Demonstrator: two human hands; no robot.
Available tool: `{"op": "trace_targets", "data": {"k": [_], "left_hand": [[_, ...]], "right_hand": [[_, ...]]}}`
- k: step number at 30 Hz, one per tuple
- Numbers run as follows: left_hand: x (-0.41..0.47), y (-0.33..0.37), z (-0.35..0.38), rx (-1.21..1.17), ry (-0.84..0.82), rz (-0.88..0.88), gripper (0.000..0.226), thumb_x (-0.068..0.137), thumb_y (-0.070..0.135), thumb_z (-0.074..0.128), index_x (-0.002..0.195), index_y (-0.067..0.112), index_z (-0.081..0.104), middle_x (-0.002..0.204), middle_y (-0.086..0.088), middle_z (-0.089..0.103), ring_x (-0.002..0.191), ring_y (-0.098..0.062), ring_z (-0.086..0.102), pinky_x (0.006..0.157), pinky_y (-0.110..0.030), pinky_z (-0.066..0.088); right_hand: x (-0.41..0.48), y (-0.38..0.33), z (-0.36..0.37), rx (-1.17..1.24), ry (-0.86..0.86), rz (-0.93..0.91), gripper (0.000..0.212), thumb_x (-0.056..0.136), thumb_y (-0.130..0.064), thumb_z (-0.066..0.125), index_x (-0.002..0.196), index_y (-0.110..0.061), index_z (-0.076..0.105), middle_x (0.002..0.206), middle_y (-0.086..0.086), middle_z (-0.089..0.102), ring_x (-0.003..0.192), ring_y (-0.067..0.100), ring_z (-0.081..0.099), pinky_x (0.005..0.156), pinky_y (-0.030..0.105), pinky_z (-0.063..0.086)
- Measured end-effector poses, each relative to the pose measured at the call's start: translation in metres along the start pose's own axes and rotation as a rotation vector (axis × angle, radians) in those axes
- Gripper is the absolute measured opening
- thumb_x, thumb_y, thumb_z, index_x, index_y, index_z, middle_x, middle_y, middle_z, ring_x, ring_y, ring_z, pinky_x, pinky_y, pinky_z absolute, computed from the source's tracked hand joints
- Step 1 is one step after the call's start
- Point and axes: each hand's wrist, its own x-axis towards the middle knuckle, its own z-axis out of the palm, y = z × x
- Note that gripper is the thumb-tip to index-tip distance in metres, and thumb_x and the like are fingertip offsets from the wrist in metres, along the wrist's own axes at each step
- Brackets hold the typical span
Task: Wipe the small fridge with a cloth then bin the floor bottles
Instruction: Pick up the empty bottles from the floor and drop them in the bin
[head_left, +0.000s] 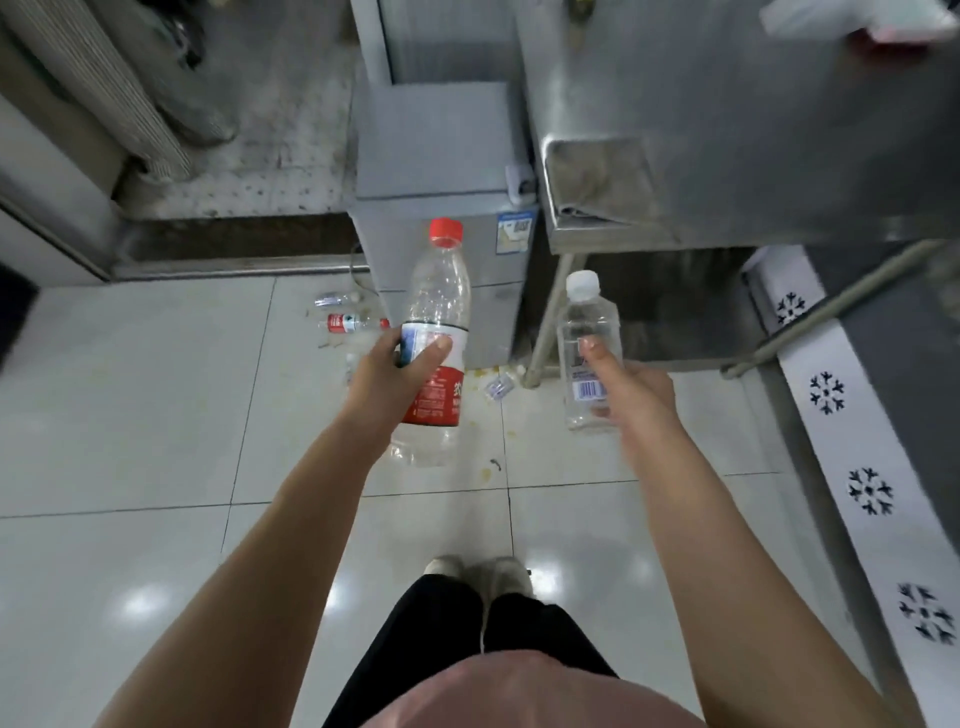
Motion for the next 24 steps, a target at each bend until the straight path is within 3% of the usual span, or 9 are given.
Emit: {"op": "trace_targets", "data": {"k": [5,8,11,14,19,24], "left_hand": [[-0.029,0.018,-0.010,-0.009,-0.106,0.069,0.039,0.081,0.041,0.066,0.112,0.020,0.056,0.093,-0.003,0.069,0.079,-0.020,0.069,0.070,-0.032,0.056],[-0.043,0.026,-0.024,0.002,-0.188,0.114,0.026,0.082,0.041,0.065,0.101,0.027,0.055,0.091,0.001,0.067,0.078,-0.018,0.068,0.069,-0.031,0.055],[-0.057,0.031,-0.041,0.024,-0.269,0.156,0.016,0.084,0.040,0.063,0.091,0.032,0.052,0.087,0.003,0.065,0.074,-0.014,0.065,0.062,-0.024,0.051],[-0.070,0.035,-0.057,0.045,-0.349,0.172,0.028,0.082,0.043,0.065,0.101,0.027,0.053,0.092,-0.002,0.067,0.075,-0.017,0.066,0.064,-0.026,0.051],[-0.107,0.034,-0.062,0.047,-0.433,0.206,0.037,0.079,0.046,0.066,0.107,0.026,0.054,0.098,-0.002,0.066,0.079,-0.018,0.066,0.065,-0.030,0.053],[-0.159,0.037,-0.040,0.055,-0.615,0.216,0.044,0.080,0.043,0.067,0.115,0.019,0.054,0.101,-0.004,0.065,0.081,-0.019,0.066,0.061,-0.027,0.051]], "right_hand": [[-0.051,-0.016,-0.011,0.148,0.088,-0.045,0.031,0.077,-0.041,0.072,0.073,-0.015,0.056,0.071,0.001,0.064,0.060,0.013,0.062,0.055,0.024,0.053],[-0.085,-0.015,-0.011,0.196,0.181,-0.073,0.033,0.076,-0.043,0.073,0.074,-0.014,0.056,0.078,0.005,0.066,0.066,0.017,0.063,0.063,0.029,0.054],[-0.125,-0.006,-0.008,0.270,0.284,-0.093,0.032,0.077,-0.041,0.073,0.075,-0.014,0.055,0.074,0.003,0.065,0.064,0.015,0.063,0.060,0.027,0.054],[-0.167,0.009,-0.004,0.303,0.370,-0.097,0.032,0.077,-0.042,0.072,0.077,-0.012,0.060,0.074,0.003,0.066,0.064,0.016,0.064,0.057,0.025,0.053],[-0.237,0.042,-0.014,0.317,0.536,-0.044,0.033,0.078,-0.044,0.070,0.075,-0.012,0.062,0.073,0.005,0.064,0.065,0.020,0.062,0.064,0.032,0.054],[-0.307,0.076,-0.045,0.413,0.718,-0.027,0.039,0.077,-0.048,0.069,0.084,-0.010,0.064,0.083,0.010,0.068,0.077,0.027,0.065,0.068,0.032,0.053]]}}
